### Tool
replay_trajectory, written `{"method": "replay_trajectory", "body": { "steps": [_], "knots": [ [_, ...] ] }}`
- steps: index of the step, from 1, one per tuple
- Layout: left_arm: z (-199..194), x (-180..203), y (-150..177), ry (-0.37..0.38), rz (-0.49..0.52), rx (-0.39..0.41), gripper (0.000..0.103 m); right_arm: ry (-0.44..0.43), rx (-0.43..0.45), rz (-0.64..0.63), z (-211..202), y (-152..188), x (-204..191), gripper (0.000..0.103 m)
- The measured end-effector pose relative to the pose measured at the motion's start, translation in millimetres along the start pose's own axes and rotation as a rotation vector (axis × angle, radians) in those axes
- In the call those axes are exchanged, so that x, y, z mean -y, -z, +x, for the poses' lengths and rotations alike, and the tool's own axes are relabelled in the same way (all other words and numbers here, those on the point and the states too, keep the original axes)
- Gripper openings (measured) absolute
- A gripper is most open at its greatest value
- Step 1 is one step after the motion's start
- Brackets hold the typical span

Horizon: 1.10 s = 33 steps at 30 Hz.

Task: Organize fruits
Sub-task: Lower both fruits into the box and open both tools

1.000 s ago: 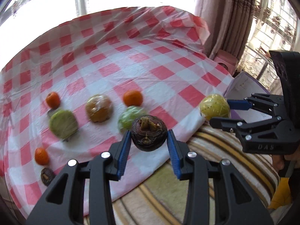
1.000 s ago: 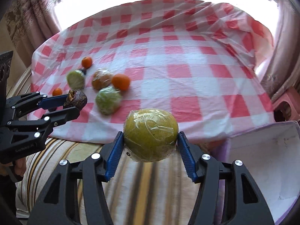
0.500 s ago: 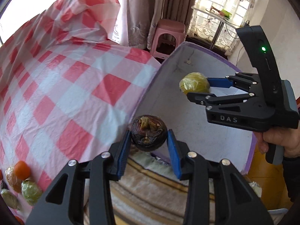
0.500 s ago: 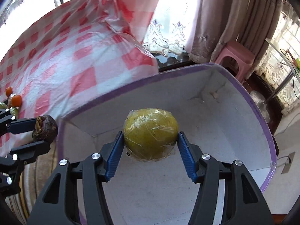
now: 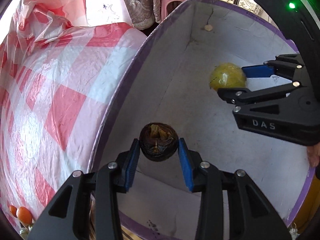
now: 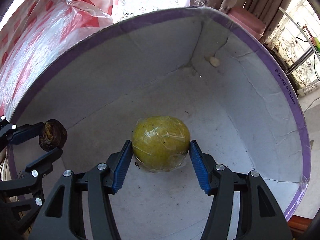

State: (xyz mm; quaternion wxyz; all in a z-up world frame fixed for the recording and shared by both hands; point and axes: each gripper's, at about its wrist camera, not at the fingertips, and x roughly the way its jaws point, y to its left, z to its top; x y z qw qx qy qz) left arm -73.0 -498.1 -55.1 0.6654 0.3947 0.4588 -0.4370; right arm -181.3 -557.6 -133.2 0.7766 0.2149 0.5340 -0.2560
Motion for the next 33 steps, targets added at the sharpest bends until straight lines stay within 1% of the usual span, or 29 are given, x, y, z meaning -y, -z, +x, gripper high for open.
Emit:
{"method": "replay_trajectory", "body": {
  "steps": [3, 5, 9, 13, 16, 17, 18, 21, 23, 25, 27, 29, 30, 31, 32, 33],
  "knots": [
    [2.9, 8.8, -4.5, -0.045, 0.052, 0.012, 0.04, 0.012, -0.032, 0.011, 7.5, -4.2, 4.4, 0.058],
    [4.8, 15.9, -6.4, -0.055, 0.077, 0.017, 0.04, 0.011, -0.047, 0.025, 10.5, -5.7, 8.2, 0.058],
    [15.4, 23.1, -7.6, -0.035, 0.096, -0.012, 0.04, 0.032, -0.086, 0.031, 20.7, -9.5, 10.7, 0.058],
    [24.4, 18.1, -7.2, -0.007, 0.071, -0.041, 0.04, 0.046, -0.124, 0.022, 28.0, -9.0, 9.2, 0.059],
    [28.4, 11.6, -5.6, 0.009, 0.052, -0.056, 0.041, 0.052, -0.127, 0.03, 28.0, -9.7, 9.4, 0.06],
    [28.6, 10.2, -5.3, 0.009, 0.049, -0.058, 0.043, 0.058, -0.129, 0.034, 28.1, -9.4, 8.0, 0.063],
    [28.0, 9.4, -5.3, 0.011, 0.05, -0.055, 0.052, 0.058, -0.13, 0.037, 28.9, -11.0, 8.6, 0.064],
    [21.9, 10.4, -2.0, 0.022, 0.074, -0.039, 0.062, 0.063, -0.117, 0.046, 26.8, -11.5, 15.1, 0.072],
    [12.4, 11.2, 1.7, 0.025, 0.087, -0.008, 0.07, 0.063, -0.072, 0.068, 15.7, -11.1, 19.5, 0.077],
    [-2.7, 11.0, 3.4, 0.009, 0.091, 0.046, 0.085, 0.079, -0.011, 0.099, -0.8, -9.3, 25.0, 0.082],
    [-24.1, 6.0, 10.3, 0.011, 0.095, 0.093, 0.086, 0.066, 0.052, 0.14, -22.1, -6.2, 30.9, 0.083],
    [-47.8, -3.6, 21.3, 0.004, 0.087, 0.138, 0.086, 0.032, 0.128, 0.191, -50.3, -0.1, 36.3, 0.083],
    [-61.9, -7.5, 28.7, -0.006, 0.073, 0.167, 0.088, 0.005, 0.174, 0.214, -67.7, 5.3, 37.5, 0.084],
    [-75.8, -15.6, 39.0, -0.008, 0.051, 0.199, 0.092, -0.028, 0.226, 0.233, -85.2, 11.3, 34.4, 0.086],
    [-89.7, -23.5, 50.6, -0.007, 0.021, 0.231, 0.093, -0.072, 0.289, 0.25, -102.3, 16.2, 36.1, 0.088],
    [-101.4, -30.6, 63.3, -0.01, -0.017, 0.26, 0.094, -0.118, 0.348, 0.256, -122.6, 32.2, 35.4, 0.088]
  ]
}}
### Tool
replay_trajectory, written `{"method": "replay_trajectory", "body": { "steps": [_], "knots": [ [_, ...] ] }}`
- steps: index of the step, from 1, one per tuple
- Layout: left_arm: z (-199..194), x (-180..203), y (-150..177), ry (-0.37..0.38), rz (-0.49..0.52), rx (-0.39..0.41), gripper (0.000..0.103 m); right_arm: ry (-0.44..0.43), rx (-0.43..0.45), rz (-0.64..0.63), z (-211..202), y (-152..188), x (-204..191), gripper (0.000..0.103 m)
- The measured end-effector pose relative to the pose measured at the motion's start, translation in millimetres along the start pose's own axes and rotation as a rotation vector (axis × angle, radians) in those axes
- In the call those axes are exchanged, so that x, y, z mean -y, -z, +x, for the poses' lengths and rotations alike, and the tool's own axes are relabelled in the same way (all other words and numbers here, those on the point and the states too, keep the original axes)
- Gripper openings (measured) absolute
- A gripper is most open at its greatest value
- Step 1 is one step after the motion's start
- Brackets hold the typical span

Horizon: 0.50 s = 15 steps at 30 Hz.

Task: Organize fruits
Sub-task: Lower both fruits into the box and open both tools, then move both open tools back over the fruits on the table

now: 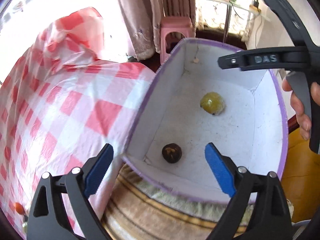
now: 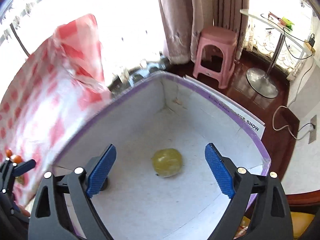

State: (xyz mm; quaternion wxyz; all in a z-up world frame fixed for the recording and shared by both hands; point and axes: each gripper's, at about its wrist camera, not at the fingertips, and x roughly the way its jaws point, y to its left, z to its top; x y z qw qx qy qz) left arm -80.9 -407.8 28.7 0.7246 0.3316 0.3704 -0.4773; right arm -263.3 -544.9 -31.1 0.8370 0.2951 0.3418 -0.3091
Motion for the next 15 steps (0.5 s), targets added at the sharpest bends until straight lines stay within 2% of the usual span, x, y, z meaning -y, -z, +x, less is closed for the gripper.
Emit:
{"method": "replay_trajectory", "body": {
  "steps": [2, 4, 6, 9, 12, 15],
  "knots": [
    [-27.9, -15.0, 11.1, -0.026, -0.089, 0.025, 0.095, -0.074, 0.049, -0.018, -34.3, 16.9, -12.7, 0.088],
    [-55.1, -25.9, 30.5, -0.06, -0.202, 0.055, 0.095, -0.113, 0.039, -0.036, -55.7, 38.4, -29.9, 0.088],
    [-85.4, -34.7, 50.7, -0.087, -0.308, 0.116, 0.095, -0.187, 0.011, -0.042, -65.7, 42.5, -62.0, 0.088],
    [-125.3, -44.9, 92.3, -0.224, -0.485, 0.245, 0.097, -0.238, -0.018, -0.065, -76.1, 36.6, -105.6, 0.088],
    [-141.6, -54.1, 122.6, -0.396, -0.589, 0.305, 0.097, -0.202, 0.052, -0.139, -97.2, 43.9, -146.1, 0.088],
    [-158.6, -65.1, 148.9, -0.484, -0.674, 0.371, 0.097, -0.233, 0.129, -0.126, -112.3, 35.7, -171.5, 0.088]
  ]
}}
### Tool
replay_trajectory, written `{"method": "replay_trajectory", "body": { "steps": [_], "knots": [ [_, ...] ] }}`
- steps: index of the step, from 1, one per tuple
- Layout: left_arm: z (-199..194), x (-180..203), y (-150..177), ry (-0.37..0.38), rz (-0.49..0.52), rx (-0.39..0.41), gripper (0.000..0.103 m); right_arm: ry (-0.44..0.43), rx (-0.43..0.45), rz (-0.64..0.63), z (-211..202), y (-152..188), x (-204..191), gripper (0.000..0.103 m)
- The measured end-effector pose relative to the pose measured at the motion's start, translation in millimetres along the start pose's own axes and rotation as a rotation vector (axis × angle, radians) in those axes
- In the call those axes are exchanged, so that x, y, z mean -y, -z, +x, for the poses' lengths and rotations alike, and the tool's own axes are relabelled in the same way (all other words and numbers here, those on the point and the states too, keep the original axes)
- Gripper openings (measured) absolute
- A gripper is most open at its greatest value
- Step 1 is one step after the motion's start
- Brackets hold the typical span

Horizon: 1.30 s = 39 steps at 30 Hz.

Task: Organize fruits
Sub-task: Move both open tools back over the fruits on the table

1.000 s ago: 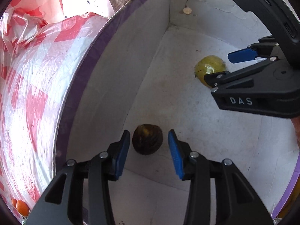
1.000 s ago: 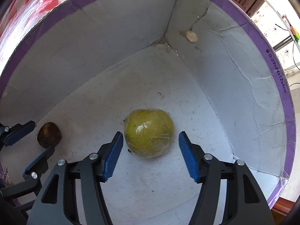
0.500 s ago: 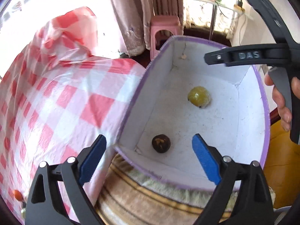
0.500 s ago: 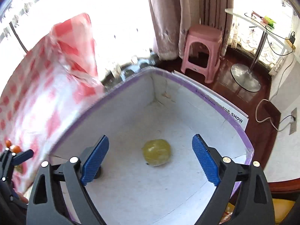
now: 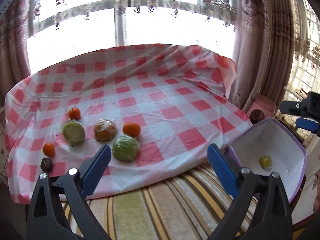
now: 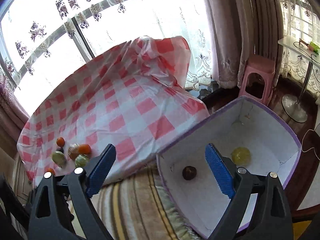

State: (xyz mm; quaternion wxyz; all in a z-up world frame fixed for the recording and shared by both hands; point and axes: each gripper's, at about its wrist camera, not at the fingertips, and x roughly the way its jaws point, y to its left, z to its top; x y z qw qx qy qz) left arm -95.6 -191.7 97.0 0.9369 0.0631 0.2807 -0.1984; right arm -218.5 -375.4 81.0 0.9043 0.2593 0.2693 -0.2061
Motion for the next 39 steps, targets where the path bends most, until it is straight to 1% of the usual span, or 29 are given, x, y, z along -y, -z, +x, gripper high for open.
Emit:
{"method": "replay_trajectory", "body": {
  "steps": [2, 3, 4, 5, 7, 8, 11, 12, 13, 14, 15, 17, 19, 20, 21, 24, 25, 27, 28, 29, 30, 31, 32, 33, 34, 36, 37, 38, 39],
  "knots": [
    [-7.7, -21.2, 4.7, -0.057, -0.048, 0.033, 0.097, -0.001, 0.058, 0.019, -0.1, -15.0, -19.0, 0.088],
    [-12.4, -34.0, 6.7, -0.071, -0.088, 0.047, 0.097, -0.023, 0.076, 0.033, 2.7, -23.8, -30.3, 0.088],
    [-19.1, -46.9, 6.5, -0.077, -0.12, 0.068, 0.097, -0.067, 0.077, 0.026, 5.7, -28.1, -49.3, 0.088],
    [-27.1, -57.7, 5.1, -0.103, -0.136, 0.098, 0.097, -0.112, 0.072, -0.005, 11.1, -31.5, -71.3, 0.088],
    [-43.6, -76.6, 4.2, -0.198, -0.138, 0.159, 0.097, -0.192, 0.046, -0.073, 24.7, -33.8, -120.9, 0.088],
    [-50.3, -88.1, 6.0, -0.242, -0.157, 0.18, 0.098, -0.248, 0.018, -0.102, 33.4, -32.3, -145.3, 0.088],
    [-66.2, -127.5, 14.4, -0.325, -0.273, 0.196, 0.098, -0.392, -0.056, -0.193, 46.0, -21.8, -214.9, 0.088],
    [-71.1, -139.8, 17.6, -0.341, -0.302, 0.2, 0.098, -0.435, -0.058, -0.225, 42.1, -18.6, -232.3, 0.088],
    [-76.5, -151.6, 22.2, -0.37, -0.327, 0.208, 0.098, -0.456, -0.033, -0.268, 34.6, -14.5, -246.6, 0.088],
    [-80.2, -162.2, 27.2, -0.39, -0.356, 0.214, 0.098, -0.453, 0.002, -0.312, 27.4, -9.6, -255.8, 0.088],
    [-83.6, -172.9, 31.5, -0.385, -0.388, 0.214, 0.098, -0.435, 0.016, -0.33, 25.1, -5.8, -259.2, 0.088],
    [-87.9, -190.1, 41.1, -0.395, -0.434, 0.208, 0.098, -0.425, -0.027, -0.312, 31.4, -0.4, -254.2, 0.088],
    [-89.6, -202.3, 46.2, -0.388, -0.443, 0.18, 0.098, -0.39, -0.042, -0.29, 33.6, 5.8, -244.5, 0.088],
    [-91.7, -206.9, 47.3, -0.395, -0.433, 0.174, 0.098, -0.383, -0.038, -0.289, 31.4, 9.0, -240.5, 0.088],
    [-94.3, -212.4, 48.7, -0.418, -0.431, 0.168, 0.099, -0.385, -0.024, -0.294, 27.6, 11.9, -236.8, 0.088],
    [-97.9, -231.7, 53.2, -0.417, -0.476, 0.148, 0.1, -0.349, -0.004, -0.315, 25.1, 18.7, -229.5, 0.088],
    [-98.3, -235.4, 53.4, -0.414, -0.478, 0.151, 0.1, -0.34, -0.005, -0.338, 27.6, 21.9, -227.4, 0.088],
    [-96.3, -237.3, 47.1, -0.385, -0.436, 0.162, 0.1, -0.299, -0.017, -0.356, 38.1, 25.1, -219.7, 0.088],
    [-92.8, -238.1, 43.6, -0.376, -0.414, 0.148, 0.1, -0.289, -0.015, -0.37, 44.6, 25.9, -212.6, 0.088],
    [-87.8, -239.7, 40.0, -0.353, -0.389, 0.122, 0.1, -0.269, -0.003, -0.384, 51.3, 26.7, -205.2, 0.088],
    [-82.0, -242.1, 39.2, -0.322, -0.373, 0.104, 0.1, -0.203, 0.011, -0.395, 61.1, 27.6, -196.4, 0.088],
    [-74.0, -245.3, 37.3, -0.301, -0.365, 0.074, 0.1, -0.131, 0.006, -0.403, 73.8, 28.5, -187.2, 0.088],
    [-65.0, -249.5, 35.8, -0.289, -0.366, 0.038, 0.1, -0.096, -0.016, -0.407, 88.2, 28.8, -177.3, 0.088],
    [-55.8, -254.4, 35.0, -0.254, -0.375, 0.004, 0.1, -0.076, -0.041, -0.403, 101.6, 29.7, -168.1, 0.088],
    [-45.3, -256.7, 33.2, -0.235, -0.361, -0.033, 0.1, -0.053, -0.073, -0.401, 113.9, 31.8, -161.4, 0.088],
    [-21.7, -253.6, 30.2, -0.251, -0.267, -0.085, 0.1, -0.057, -0.133, -0.416, 133.7, 38.5, -156.2, 0.088],
    [-7.2, -252.7, 30.9, -0.233, -0.232, -0.126, 0.099, -0.069, -0.166, -0.423, 142.0, 44.0, -157.3, 0.088],
    [6.2, -254.2, 33.7, -0.199, -0.233, -0.165, 0.097, -0.08, -0.207, -0.434, 151.3, 50.5, -160.4, 0.088],
    [19.3, -258.4, 37.7, -0.148, -0.264, -0.214, 0.092, -0.106, -0.258, -0.444, 160.6, 57.4, -164.3, 0.088]
  ]
}}
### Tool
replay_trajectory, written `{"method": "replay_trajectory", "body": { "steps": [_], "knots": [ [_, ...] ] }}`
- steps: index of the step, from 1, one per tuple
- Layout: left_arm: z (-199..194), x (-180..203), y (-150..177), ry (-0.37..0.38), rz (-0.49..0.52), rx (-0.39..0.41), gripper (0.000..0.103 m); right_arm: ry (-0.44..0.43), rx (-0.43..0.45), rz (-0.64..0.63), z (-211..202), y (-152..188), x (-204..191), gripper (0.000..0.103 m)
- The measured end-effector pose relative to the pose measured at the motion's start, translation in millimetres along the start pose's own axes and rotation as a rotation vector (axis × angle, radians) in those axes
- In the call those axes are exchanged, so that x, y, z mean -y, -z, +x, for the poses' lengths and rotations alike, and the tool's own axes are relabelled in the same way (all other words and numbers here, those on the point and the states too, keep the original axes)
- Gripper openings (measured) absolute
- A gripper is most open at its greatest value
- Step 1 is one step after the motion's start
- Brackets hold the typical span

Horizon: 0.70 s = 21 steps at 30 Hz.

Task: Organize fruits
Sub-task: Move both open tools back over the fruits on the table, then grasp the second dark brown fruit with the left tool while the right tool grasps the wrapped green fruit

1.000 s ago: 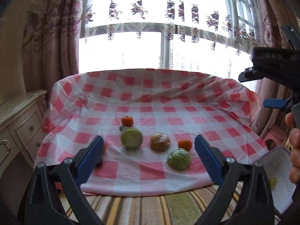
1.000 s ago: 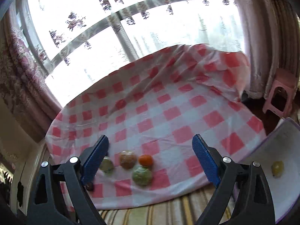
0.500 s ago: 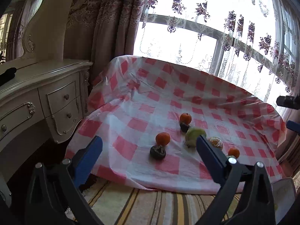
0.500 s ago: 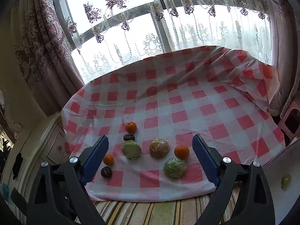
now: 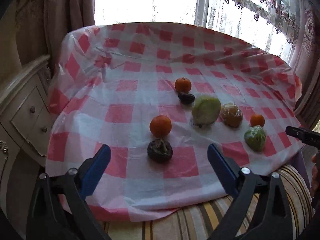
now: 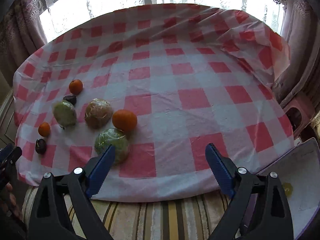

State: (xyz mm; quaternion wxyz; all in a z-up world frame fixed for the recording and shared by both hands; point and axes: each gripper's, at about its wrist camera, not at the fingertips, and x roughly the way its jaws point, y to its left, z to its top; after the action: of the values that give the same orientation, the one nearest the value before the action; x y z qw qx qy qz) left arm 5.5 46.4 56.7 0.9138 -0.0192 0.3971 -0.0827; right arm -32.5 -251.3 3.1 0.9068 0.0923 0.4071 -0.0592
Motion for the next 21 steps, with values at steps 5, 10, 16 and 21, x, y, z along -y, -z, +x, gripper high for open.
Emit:
{"method": "replay_trajectory", "body": {
  "steps": [5, 10, 16, 21],
  "knots": [
    [23.1, -10.8, -3.9, 0.029, -0.028, -0.107, 0.076, -0.049, -0.052, -0.09, 18.9, 4.3, -30.0, 0.088],
    [49.4, -6.5, -12.1, -0.015, 0.005, -0.159, 0.075, -0.045, -0.071, -0.109, 34.1, -1.6, -44.6, 0.088],
    [73.6, -7.2, -11.6, -0.033, -0.031, -0.189, 0.058, -0.042, -0.068, -0.12, 44.6, -5.8, -51.2, 0.088],
    [79.1, -6.9, -9.2, -0.05, -0.024, -0.171, 0.052, -0.04, -0.083, -0.131, 55.4, -2.2, -55.4, 0.087]
  ]
}}
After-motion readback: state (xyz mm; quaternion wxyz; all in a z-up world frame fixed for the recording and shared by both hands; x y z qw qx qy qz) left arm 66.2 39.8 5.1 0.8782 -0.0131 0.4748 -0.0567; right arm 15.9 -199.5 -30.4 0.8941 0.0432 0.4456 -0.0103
